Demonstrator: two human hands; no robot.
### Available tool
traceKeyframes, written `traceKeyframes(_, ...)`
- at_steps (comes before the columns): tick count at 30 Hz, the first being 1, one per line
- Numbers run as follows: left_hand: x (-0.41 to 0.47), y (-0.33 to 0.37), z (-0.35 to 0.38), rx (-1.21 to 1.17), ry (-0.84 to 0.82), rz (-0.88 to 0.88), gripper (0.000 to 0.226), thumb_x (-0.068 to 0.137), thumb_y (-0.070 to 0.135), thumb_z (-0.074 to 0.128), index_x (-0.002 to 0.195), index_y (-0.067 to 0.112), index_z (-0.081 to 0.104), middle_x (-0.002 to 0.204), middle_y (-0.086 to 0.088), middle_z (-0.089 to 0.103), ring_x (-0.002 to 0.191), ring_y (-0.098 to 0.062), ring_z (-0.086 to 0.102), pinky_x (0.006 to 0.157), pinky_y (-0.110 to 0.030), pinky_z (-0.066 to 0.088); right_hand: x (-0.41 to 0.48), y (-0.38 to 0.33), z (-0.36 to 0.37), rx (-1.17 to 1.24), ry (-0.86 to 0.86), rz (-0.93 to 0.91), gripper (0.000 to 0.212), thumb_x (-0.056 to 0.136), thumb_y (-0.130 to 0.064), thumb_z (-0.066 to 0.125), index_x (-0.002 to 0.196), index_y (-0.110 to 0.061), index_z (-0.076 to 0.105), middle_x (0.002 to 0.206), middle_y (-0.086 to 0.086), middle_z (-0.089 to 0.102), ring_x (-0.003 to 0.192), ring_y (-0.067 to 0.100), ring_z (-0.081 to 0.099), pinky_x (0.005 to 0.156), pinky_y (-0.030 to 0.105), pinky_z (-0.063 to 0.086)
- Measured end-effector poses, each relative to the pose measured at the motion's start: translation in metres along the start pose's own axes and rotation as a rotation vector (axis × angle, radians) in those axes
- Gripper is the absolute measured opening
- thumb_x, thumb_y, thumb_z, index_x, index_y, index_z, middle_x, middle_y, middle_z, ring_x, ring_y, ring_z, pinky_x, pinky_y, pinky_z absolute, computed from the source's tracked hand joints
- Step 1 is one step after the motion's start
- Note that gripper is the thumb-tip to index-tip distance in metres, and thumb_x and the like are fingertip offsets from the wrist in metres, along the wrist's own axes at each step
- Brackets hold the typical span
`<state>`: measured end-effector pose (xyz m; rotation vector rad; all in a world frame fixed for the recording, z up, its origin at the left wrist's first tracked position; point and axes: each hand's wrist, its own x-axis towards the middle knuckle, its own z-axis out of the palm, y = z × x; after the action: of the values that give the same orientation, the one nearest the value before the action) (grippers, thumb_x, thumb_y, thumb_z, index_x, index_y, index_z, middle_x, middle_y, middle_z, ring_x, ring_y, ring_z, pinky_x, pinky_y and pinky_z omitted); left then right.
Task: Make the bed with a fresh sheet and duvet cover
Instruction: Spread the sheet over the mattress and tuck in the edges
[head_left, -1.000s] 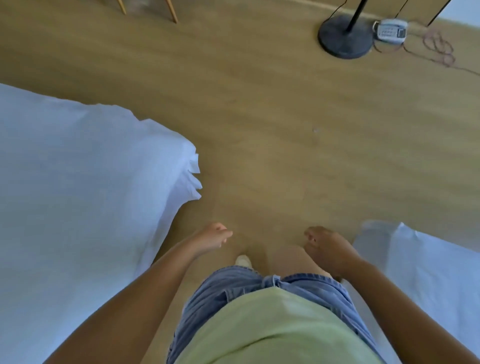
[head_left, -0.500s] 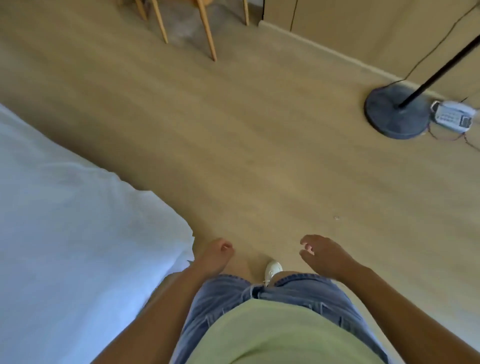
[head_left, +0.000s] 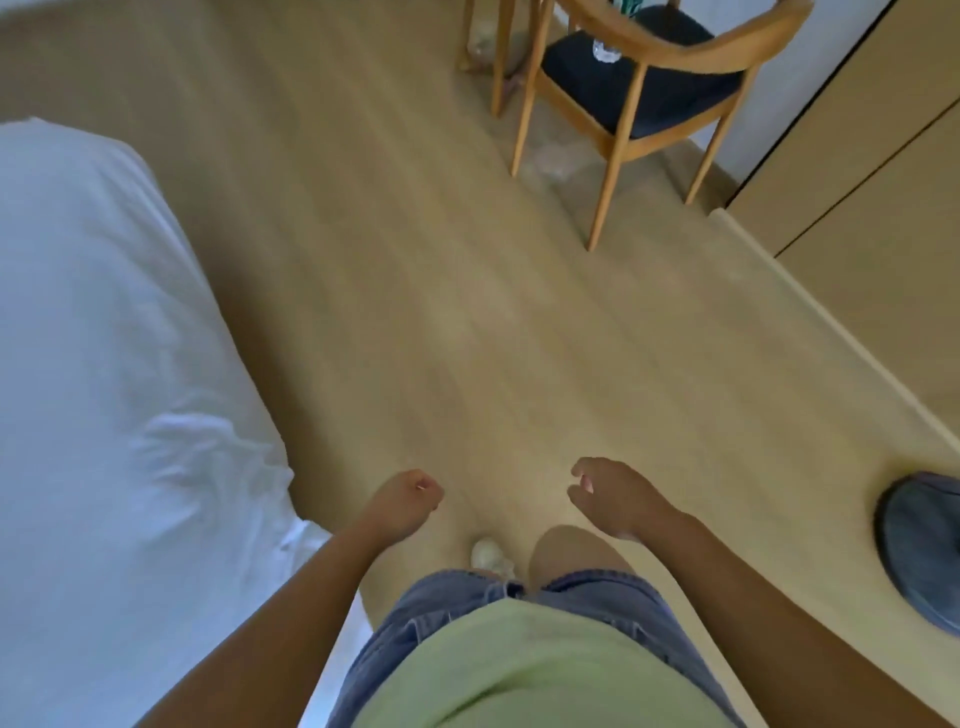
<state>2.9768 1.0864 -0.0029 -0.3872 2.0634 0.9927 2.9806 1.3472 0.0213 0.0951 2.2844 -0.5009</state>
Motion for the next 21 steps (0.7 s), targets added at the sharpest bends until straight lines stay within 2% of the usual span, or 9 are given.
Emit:
traceKeyframes(3, 0.047, 0.041, -0.044, -0.061, 0.018, -0.013, 0.018, 0.094, 0.022, 0.054, 0.092, 0.007, 0.063, 0.095, -0.016, 0.065, 0.089, -0.032, 0.062, 0.086, -0.042, 0.05, 0.063, -0.018, -0.063, -0.019, 0.0, -0.005, 0.043, 0.1, -0.03, 0.04, 0.139, -0.012, 0.041, 0.139, 0.006, 0.048, 0.124, 0.022, 0.047, 0.096, 0.026, 0.036)
traceKeyframes(5, 0.079, 0.063, -0.066, -0.105, 0.017, -0.049, 0.016, 0.094, 0.02, 0.053, 0.091, 0.008, 0.062, 0.091, -0.011, 0.064, 0.083, -0.027, 0.061, 0.085, -0.039, 0.051, 0.108, -0.03, -0.097, -0.029, -0.013, -0.019, 0.04, 0.099, -0.028, 0.042, 0.133, -0.009, 0.047, 0.132, 0.008, 0.053, 0.121, 0.024, 0.05, 0.093, 0.026, 0.037)
traceKeyframes(6, 0.095, 0.073, -0.076, -0.138, 0.021, -0.074, 0.014, 0.095, 0.018, 0.052, 0.088, 0.009, 0.06, 0.088, -0.009, 0.062, 0.078, -0.022, 0.059, 0.08, -0.034, 0.051, 0.131, -0.036, -0.113, -0.042, -0.023, -0.034, 0.037, 0.099, -0.028, 0.043, 0.129, -0.007, 0.051, 0.126, 0.008, 0.056, 0.117, 0.024, 0.052, 0.089, 0.027, 0.039)
traceKeyframes(8, 0.128, 0.095, -0.096, -0.207, 0.036, -0.136, 0.012, 0.096, 0.014, 0.05, 0.089, 0.008, 0.058, 0.086, -0.007, 0.06, 0.07, -0.015, 0.054, 0.057, -0.017, 0.048, 0.178, -0.046, -0.147, -0.063, -0.053, -0.062, 0.035, 0.098, -0.028, 0.044, 0.127, -0.01, 0.051, 0.125, 0.008, 0.056, 0.114, 0.023, 0.052, 0.085, 0.025, 0.037)
traceKeyframes(10, 0.161, 0.12, -0.12, -0.267, 0.044, -0.192, 0.013, 0.097, 0.014, 0.047, 0.094, 0.006, 0.057, 0.09, -0.008, 0.06, 0.069, -0.012, 0.053, 0.049, -0.013, 0.039, 0.227, -0.056, -0.19, -0.069, -0.092, -0.071, 0.038, 0.098, -0.028, 0.045, 0.132, -0.013, 0.048, 0.13, 0.007, 0.053, 0.116, 0.021, 0.05, 0.087, 0.023, 0.036)
traceKeyframes(12, 0.189, 0.152, -0.152, -0.302, 0.06, -0.246, 0.014, 0.097, 0.017, 0.046, 0.094, 0.007, 0.056, 0.094, -0.008, 0.061, 0.07, -0.013, 0.053, 0.052, -0.017, 0.037, 0.272, -0.072, -0.241, -0.101, -0.113, -0.072, 0.039, 0.098, -0.028, 0.045, 0.134, -0.013, 0.046, 0.131, 0.007, 0.053, 0.116, 0.021, 0.05, 0.089, 0.025, 0.037)
traceKeyframes(15, 0.241, 0.199, -0.212, -0.302, 0.093, -0.219, 0.015, 0.097, 0.018, 0.047, 0.091, 0.009, 0.057, 0.089, -0.007, 0.061, 0.07, -0.013, 0.054, 0.055, -0.019, 0.041, 0.343, -0.105, -0.321, -0.199, -0.105, -0.114, 0.039, 0.099, -0.029, 0.043, 0.134, -0.012, 0.045, 0.132, 0.007, 0.053, 0.116, 0.021, 0.051, 0.091, 0.027, 0.039)
traceKeyframes(18, 0.291, 0.238, -0.274, -0.285, 0.14, -0.169, 0.014, 0.096, 0.021, 0.049, 0.095, 0.011, 0.059, 0.092, -0.006, 0.063, 0.081, -0.02, 0.058, 0.074, -0.03, 0.048, 0.412, -0.153, -0.386, -0.264, -0.119, -0.139, 0.039, 0.099, -0.027, 0.044, 0.133, -0.01, 0.047, 0.131, 0.009, 0.054, 0.116, 0.024, 0.051, 0.091, 0.026, 0.038)
traceKeyframes(21, 0.343, 0.262, -0.336, -0.32, 0.182, -0.184, 0.012, 0.094, 0.023, 0.05, 0.094, 0.014, 0.058, 0.093, -0.006, 0.064, 0.083, -0.02, 0.059, 0.074, -0.028, 0.044, 0.485, -0.213, -0.43, -0.3, -0.107, -0.175, 0.036, 0.097, -0.026, 0.046, 0.13, -0.01, 0.051, 0.126, 0.01, 0.058, 0.113, 0.024, 0.053, 0.088, 0.026, 0.039)
